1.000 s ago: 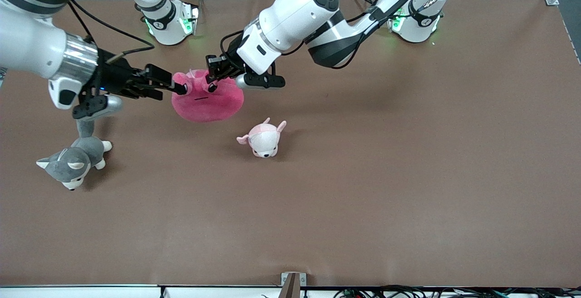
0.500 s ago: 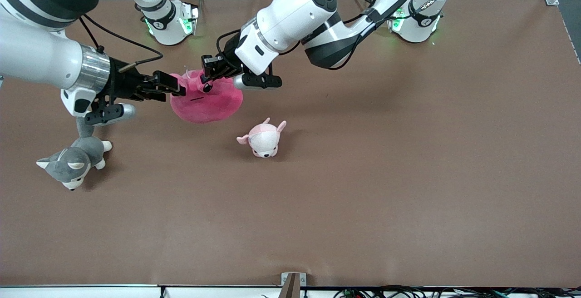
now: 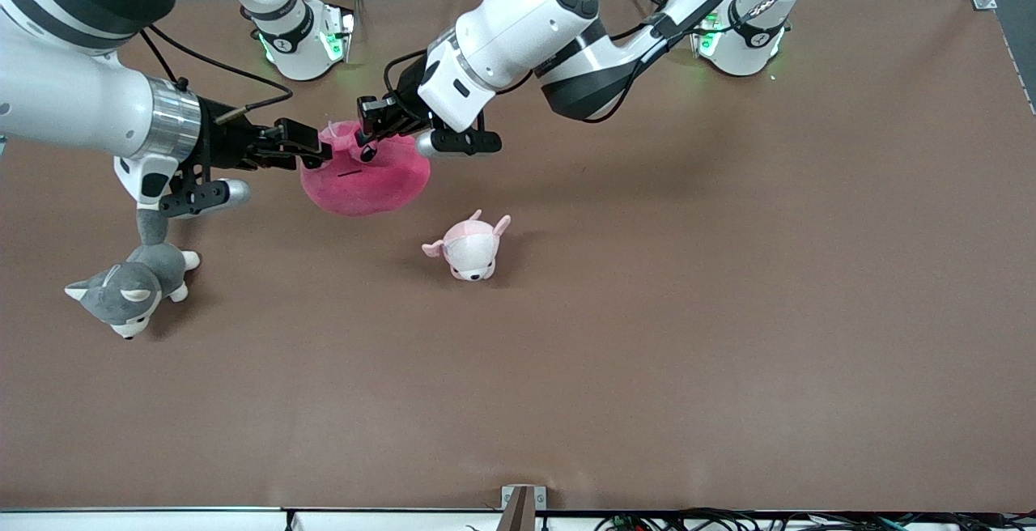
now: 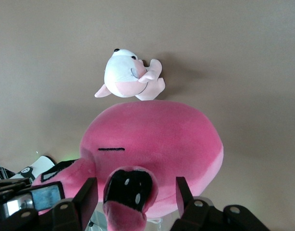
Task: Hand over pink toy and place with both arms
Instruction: 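Grasp the pink toy with the right gripper beside the left gripper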
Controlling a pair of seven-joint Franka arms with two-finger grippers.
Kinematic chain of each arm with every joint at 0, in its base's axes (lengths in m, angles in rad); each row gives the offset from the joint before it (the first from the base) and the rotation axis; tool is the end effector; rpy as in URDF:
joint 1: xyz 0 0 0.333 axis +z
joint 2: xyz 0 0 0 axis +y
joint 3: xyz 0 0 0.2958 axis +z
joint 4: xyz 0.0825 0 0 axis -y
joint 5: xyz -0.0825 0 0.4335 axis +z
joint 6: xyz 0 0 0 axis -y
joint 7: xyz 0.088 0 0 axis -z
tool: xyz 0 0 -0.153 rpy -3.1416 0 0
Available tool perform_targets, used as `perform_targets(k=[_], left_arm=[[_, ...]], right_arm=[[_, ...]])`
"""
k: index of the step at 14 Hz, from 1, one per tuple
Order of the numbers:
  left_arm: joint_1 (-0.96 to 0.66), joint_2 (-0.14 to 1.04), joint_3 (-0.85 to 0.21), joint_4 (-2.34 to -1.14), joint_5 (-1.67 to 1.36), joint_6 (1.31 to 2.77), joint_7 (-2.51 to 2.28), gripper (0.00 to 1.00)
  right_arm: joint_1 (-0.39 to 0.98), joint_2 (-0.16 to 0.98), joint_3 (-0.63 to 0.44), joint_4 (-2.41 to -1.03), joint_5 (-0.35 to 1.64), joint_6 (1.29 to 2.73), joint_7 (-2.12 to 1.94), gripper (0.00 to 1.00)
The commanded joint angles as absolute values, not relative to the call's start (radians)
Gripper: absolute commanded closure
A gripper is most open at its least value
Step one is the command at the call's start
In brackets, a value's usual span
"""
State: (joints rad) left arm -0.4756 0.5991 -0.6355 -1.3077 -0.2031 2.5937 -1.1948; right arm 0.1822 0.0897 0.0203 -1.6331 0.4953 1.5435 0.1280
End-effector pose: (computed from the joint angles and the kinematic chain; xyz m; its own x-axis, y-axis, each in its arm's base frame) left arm 0.4726 -0.6790 0.4753 0.9153 0.3079 -0.2595 0.3936 -0.5478 0.7383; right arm 0.5845 0.1950 0.4885 0.9674 0.0975 -0.2338 -0.0174 -0.8953 -0.4452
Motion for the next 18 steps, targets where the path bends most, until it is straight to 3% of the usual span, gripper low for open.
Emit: perform_targets(k=[1, 2, 4, 5, 10, 12, 13, 14, 15, 18], left_arm=[[-0.485, 0.607, -0.638, -1.284, -0.222, 2.599, -1.206, 0.99], [-0.485, 0.607, -0.638, -1.285, -0.222, 2.599, -1.206, 0.99], [-0.485, 0.607, -0.638, -1.287, -0.222, 2.599, -1.206, 0.99], [-0.485, 0.606, -0.638, -1.287, -0.222, 2.599, -1.206, 0.99], [-0.483, 0.600, -0.638, -1.289, -0.224, 2.594, -1.206, 0.95], [-0.479, 0.598, -0.638, -1.290, -0.239, 2.586, -1.206, 0.69], [-0.476, 0.598, -0.638, -1.290, -0.236, 2.583, -1.204, 0.50], [-0.474, 0.591, -0.635, -1.293, -0.232, 2.580, -1.204, 0.19], [-0.468, 0.586, -0.634, -1.296, -0.226, 2.560, -1.201, 0.00], [-0.422, 0.552, -0.626, -1.296, -0.219, 2.470, -1.190, 0.00]], right_arm=[[0.179, 0.081, 0.026, -1.632, 0.485, 1.529, 0.147, 0.28], [0.179, 0.081, 0.026, -1.632, 0.485, 1.526, 0.147, 0.43], [0.181, 0.081, 0.026, -1.631, 0.488, 1.511, 0.147, 0.86], [0.186, 0.081, 0.028, -1.631, 0.489, 1.511, 0.149, 0.97], [0.196, 0.080, 0.026, -1.629, 0.488, 1.511, 0.147, 0.98], [0.196, 0.080, 0.026, -1.629, 0.488, 1.511, 0.146, 0.98], [0.195, 0.080, 0.026, -1.629, 0.488, 1.511, 0.146, 0.98], [0.195, 0.080, 0.026, -1.629, 0.485, 1.511, 0.146, 0.98], [0.195, 0.080, 0.026, -1.629, 0.482, 1.512, 0.143, 0.98], [0.164, 0.084, 0.018, -1.626, 0.471, 1.522, 0.130, 0.98]])
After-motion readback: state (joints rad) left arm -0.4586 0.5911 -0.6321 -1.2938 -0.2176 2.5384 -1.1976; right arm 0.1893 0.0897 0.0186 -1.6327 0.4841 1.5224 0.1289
